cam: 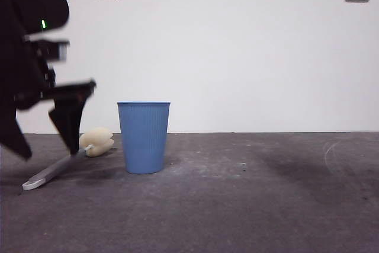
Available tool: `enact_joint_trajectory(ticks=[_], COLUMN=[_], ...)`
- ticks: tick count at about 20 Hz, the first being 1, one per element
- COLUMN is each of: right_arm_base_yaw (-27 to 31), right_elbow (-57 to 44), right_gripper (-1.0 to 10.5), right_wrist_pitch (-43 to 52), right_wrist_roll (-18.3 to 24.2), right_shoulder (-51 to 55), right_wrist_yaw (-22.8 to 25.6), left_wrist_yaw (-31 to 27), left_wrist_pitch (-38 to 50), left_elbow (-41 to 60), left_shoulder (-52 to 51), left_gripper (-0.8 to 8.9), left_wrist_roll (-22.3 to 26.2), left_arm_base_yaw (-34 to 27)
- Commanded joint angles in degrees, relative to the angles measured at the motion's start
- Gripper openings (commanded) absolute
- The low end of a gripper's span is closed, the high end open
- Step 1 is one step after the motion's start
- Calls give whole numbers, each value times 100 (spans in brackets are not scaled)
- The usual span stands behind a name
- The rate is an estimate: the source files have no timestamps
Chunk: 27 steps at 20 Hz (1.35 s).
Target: Pick up the cup brush,pick up the cup,insert the brush into the cup,clean the cup,put the cup brush back,put the cup back to the fixed position on the table
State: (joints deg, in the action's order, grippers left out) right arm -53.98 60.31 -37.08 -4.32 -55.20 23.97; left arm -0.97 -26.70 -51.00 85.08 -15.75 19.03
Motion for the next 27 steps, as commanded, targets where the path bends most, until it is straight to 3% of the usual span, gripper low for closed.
enact_joint_trajectory(ticks=[1,7,11,14,17,21,27], right_arm_base_yaw=[0,11,240,675,1246,1696,1810], right_elbow=[7,-262,-1080,-1827,-2459,-2686,-2684], right_gripper=[-13,-13,-13,-13,-13,-13,-13], right_wrist_pitch=[177,1609,2938,3967,5034,5945,7259], right_wrist_roll=[-48,470,632,632,627,656,811], right_shoulder=[-15,-210,-245,-282,-560,-1390,-3042], right_wrist_yaw=[7,138,107,-275,-975,-1558,-1735], left_wrist_yaw=[-9,466,728,743,745,940,1040], left_wrist_pitch=[-39,-564,-1244,-1797,-2330,-2684,-2975], left_elbow=[13,13,13,13,13,13,13], left_shoulder=[-529,-2704,-3860,-4492,-4951,-5248,-5287], left_gripper=[377,377,377,376,376,376,376], left_wrist_roll=[146,361,407,404,444,444,560], left_arm_base_yaw=[-85,-98,-94,-92,-92,-85,-81])
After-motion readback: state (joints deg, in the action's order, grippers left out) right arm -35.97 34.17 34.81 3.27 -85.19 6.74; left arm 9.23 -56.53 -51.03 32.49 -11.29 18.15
